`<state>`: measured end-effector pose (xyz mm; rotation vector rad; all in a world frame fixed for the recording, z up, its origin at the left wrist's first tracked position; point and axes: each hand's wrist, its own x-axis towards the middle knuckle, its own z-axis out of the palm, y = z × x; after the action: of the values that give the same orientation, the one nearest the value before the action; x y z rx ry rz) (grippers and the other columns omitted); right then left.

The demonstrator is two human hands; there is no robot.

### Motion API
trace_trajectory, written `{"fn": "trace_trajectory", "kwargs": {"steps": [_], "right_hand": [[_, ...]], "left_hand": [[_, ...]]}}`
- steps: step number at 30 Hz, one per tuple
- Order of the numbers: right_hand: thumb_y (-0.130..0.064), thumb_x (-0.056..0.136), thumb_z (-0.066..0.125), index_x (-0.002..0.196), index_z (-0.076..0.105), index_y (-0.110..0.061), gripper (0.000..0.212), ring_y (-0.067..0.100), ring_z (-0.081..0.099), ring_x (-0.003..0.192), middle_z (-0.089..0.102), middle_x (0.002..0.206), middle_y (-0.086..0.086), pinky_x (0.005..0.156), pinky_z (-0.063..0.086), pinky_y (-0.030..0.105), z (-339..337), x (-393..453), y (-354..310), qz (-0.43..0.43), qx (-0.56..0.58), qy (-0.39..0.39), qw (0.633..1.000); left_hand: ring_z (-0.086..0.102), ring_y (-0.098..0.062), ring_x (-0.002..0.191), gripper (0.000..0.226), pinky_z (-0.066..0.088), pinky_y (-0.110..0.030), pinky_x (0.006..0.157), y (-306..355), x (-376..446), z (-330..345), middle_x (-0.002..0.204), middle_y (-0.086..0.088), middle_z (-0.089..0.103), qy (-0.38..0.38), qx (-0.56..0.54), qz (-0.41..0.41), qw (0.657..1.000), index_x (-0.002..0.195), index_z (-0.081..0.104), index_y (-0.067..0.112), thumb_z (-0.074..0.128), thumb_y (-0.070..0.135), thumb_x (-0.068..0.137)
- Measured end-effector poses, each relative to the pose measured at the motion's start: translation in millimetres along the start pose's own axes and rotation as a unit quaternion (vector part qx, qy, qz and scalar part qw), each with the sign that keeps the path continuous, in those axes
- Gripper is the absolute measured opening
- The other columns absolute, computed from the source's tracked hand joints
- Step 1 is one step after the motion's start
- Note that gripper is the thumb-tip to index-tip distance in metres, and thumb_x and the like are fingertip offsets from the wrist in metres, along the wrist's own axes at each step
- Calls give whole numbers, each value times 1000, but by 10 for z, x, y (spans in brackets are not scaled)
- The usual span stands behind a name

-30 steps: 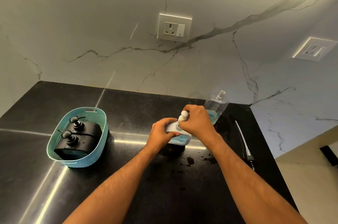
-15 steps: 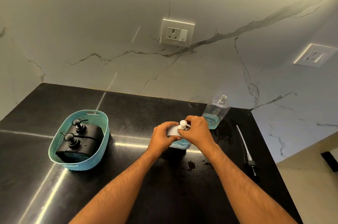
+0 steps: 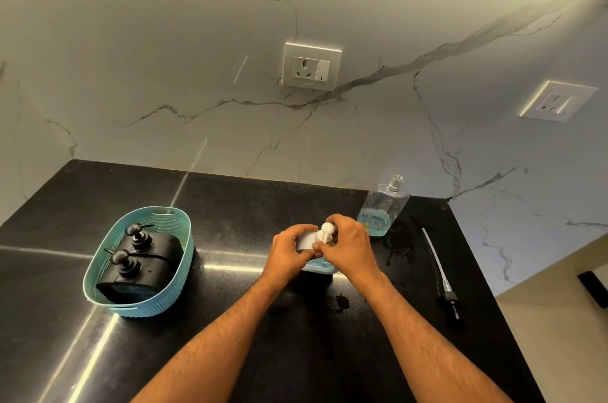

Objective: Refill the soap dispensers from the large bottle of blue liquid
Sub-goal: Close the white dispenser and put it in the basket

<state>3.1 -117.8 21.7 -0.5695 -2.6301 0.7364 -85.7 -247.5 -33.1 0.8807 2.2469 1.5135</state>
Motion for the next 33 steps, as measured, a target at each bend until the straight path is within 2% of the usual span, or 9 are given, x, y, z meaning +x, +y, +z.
{"fn": "trace_trajectory", "kwargs": {"steps": [3,6,8,12,17,19,22,28,33], "right_hand": [[-36,70,92,115,65,-17,57,12,63,91,67,102,-2,80,57,27,-10,-11,8,4,0,-2,1000],[-18,74,88,125,63,-14,56,16,68,99,70,111,3,85,58,26,1,-32,24,-8,16,-2,1000],[-14,75,86,124,63,-13,54,17,68,97,71,109,4,83,59,28,8,-37,36,3,12,2,1000],[-24,73,89,118,65,-15,52,13,65,87,69,94,-1,78,60,31,-10,-27,66,32,4,0,999],[-16,75,87,112,71,-15,40,12,67,93,73,105,1,82,61,34,-15,-25,57,2,40,-8,999],[-20,73,89,106,72,-16,37,10,67,87,73,98,0,77,61,31,-7,-27,57,15,39,-4,999],[-31,68,93,103,72,-17,43,8,66,81,71,91,-4,68,54,18,-6,-27,74,41,35,5,999],[-16,75,87,109,72,-14,37,11,65,92,71,104,3,80,59,28,28,-22,41,0,46,-3,999],[-17,75,87,106,72,-14,35,12,64,91,70,102,2,80,59,31,27,30,51,-1,32,-16,999]], "left_hand": [[60,2,108,47,47,-15,89,5,-3,1,110,23,64,4,-2,-2,1000,122,66,30,86,24,79],[62,-6,111,49,51,-22,94,-16,9,4,117,13,68,2,-5,3,1000,122,68,23,87,24,78],[62,-8,112,51,52,-25,97,-16,9,1,119,10,69,3,-8,5,1000,123,68,22,88,21,77],[61,-10,115,52,53,-29,100,-11,5,1,123,7,68,4,-12,-1,1000,126,67,23,87,18,78],[61,-14,117,53,53,-35,103,-6,6,5,126,2,68,1,-12,-6,1000,127,67,18,87,18,78],[61,-14,117,54,54,-37,103,-5,5,1,125,2,68,-3,-11,-6,1000,128,66,18,87,18,78],[61,-15,117,52,54,-38,102,-7,6,3,124,4,68,-3,-6,-8,1000,127,66,20,86,21,80],[61,-12,115,52,53,-31,100,-18,6,12,122,7,68,0,-4,-2,1000,125,66,25,87,22,78],[60,-9,113,51,49,-20,95,4,-2,7,120,11,66,1,-1,-4,1000,123,65,28,87,21,78]]}}
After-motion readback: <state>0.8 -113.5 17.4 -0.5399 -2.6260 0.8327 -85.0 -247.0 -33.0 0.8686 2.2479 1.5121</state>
